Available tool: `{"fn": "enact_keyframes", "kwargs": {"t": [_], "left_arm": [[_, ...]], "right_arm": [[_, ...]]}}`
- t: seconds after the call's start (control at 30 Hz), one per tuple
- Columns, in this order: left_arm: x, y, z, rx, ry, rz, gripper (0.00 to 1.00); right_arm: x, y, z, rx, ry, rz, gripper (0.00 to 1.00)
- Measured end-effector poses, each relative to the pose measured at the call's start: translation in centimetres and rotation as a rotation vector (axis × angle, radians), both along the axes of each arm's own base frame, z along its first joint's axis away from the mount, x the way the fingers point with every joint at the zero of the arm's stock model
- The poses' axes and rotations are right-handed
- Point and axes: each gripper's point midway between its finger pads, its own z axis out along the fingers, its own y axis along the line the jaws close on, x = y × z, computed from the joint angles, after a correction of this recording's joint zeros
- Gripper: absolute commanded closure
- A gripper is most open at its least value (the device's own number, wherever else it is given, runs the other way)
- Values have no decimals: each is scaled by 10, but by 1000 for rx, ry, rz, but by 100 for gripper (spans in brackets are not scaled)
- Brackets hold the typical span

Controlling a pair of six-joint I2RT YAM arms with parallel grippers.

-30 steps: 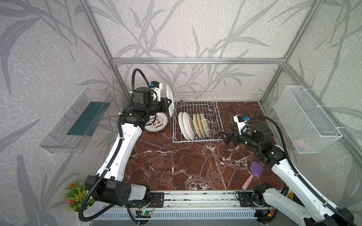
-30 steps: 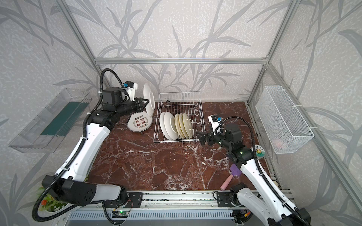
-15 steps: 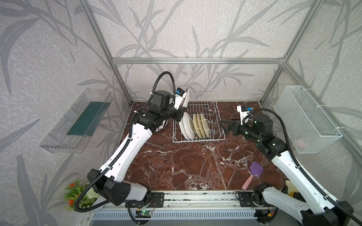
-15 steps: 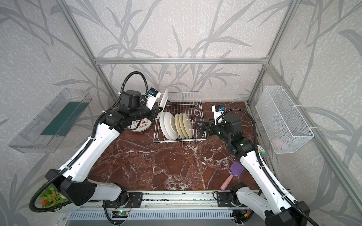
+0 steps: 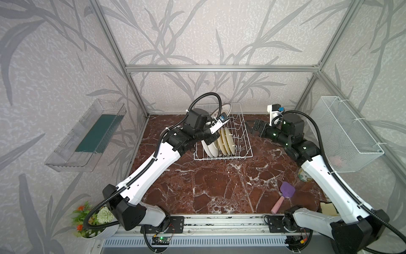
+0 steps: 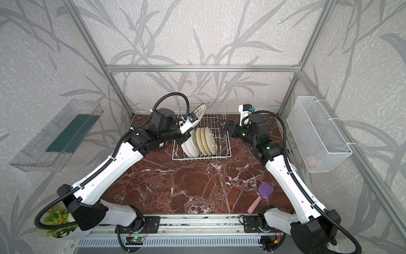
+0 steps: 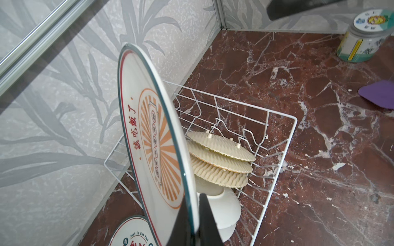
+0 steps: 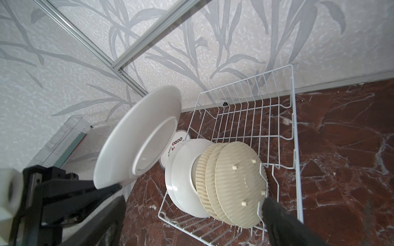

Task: Unload the plates from the dish rack
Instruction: Place the plate on the plate.

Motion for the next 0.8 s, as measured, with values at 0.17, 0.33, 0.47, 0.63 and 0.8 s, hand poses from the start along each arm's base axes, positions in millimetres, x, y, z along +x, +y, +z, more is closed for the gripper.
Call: {"fn": "enact_keyframes", "kwargs": {"t": [0.17,0.33,0.47,0.63,0.8], "left_arm": [[-4,-10,-21,114,-54,-55,100],[-5,-20,-28,191,-113,-95,100],[-5,-25,-32,252,-174,-114,100],[-8,-31,-35,310,-222,-142,100],[-8,-35,-38,352,-251,-161,100]], "right_arm": [[19,7,4,47,45,-22,1],[41,17,0,77,103,-25,10],[54,25,-13,93,170,-20,20],[63,32,-37,105,258,-24,32],[66,37,-53,93,320,-21,49]]}}
